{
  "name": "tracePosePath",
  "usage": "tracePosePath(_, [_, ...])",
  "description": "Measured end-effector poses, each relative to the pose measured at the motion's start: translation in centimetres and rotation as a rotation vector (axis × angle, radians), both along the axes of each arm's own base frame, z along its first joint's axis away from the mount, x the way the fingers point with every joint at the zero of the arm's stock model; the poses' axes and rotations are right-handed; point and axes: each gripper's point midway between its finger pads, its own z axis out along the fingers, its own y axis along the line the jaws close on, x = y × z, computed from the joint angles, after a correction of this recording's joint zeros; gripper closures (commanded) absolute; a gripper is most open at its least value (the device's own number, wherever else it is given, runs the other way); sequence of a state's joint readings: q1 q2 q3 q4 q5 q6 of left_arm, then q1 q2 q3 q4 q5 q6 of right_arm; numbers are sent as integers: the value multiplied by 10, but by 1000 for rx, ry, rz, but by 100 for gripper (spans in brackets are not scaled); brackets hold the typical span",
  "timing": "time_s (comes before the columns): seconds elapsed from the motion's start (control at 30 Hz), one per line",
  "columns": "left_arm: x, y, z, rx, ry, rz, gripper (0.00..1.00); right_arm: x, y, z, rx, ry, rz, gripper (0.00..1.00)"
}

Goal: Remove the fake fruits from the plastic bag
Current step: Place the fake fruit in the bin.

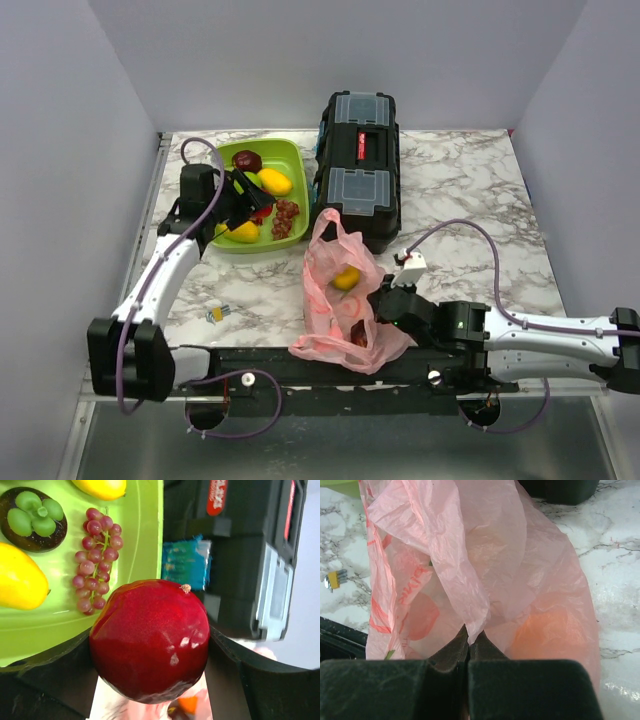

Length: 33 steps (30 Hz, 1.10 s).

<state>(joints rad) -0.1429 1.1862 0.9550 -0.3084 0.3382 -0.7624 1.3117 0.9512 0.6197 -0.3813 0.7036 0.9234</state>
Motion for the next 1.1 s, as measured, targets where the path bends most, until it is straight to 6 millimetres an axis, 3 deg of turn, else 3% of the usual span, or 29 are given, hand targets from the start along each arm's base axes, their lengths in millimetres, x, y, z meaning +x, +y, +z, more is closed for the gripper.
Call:
tracePosePath(0.13, [33,2,-27,-173,112,74,58,0,-4,2,1,-4,-7,99])
tracePosePath(0.37, [59,-6,-70,-364,264,139,31,-1,-6,2,21,7,-22,99])
tracePosePath(0.53, [63,1,-74,-388,289,175,1,-2,-10,-5,12,17,-29,99])
tracePosePath(0.9, [59,13,-76,-355,299,223,4,-2,-9,-11,-13,23,-29,99])
tracePosePath(1.03, [46,10,-55,-320,250,185,6,-2,-9,-12,-14,23,-29,99])
tracePosePath(1.1, [33,4,-36,-291,192,138,8,-2,-9,-11,-14,22,-30,99])
